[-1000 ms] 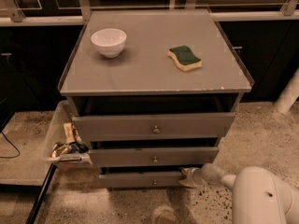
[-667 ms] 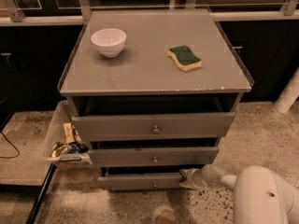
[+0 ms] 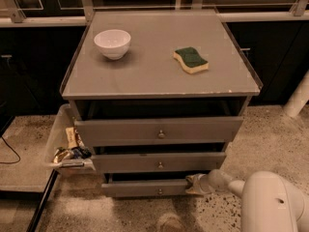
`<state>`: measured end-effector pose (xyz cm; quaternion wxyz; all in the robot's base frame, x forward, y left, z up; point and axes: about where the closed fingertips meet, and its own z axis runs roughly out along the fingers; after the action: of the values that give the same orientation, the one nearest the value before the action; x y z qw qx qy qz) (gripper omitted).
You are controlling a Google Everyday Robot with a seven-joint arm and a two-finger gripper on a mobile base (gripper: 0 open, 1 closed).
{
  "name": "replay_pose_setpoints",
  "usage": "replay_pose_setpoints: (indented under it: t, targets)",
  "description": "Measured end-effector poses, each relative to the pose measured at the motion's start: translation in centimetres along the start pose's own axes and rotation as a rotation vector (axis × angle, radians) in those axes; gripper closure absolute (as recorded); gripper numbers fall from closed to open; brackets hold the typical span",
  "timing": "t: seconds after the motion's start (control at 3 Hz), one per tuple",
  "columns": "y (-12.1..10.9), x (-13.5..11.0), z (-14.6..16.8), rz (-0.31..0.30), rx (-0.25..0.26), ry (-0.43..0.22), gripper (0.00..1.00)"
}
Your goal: Open bottom drawer
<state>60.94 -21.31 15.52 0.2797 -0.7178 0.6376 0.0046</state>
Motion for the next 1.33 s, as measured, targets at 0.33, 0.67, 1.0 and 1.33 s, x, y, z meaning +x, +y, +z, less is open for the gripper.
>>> replay_pose_setpoints:
  t: [0.33,0.67,1.0,1.33]
  targets:
    - [0.0,0.0,0.0,0.000,0.000,0.000,0.58]
    - [-0.7,0.2,0.3,0.037,-0.010,-0.047,0.34]
    - [-1.0,0.8,-0.1,0.092,0.000,-0.160,0.38]
    - [0.4,0.7,-1.8,0.110,-0.027,-0.251,0.61]
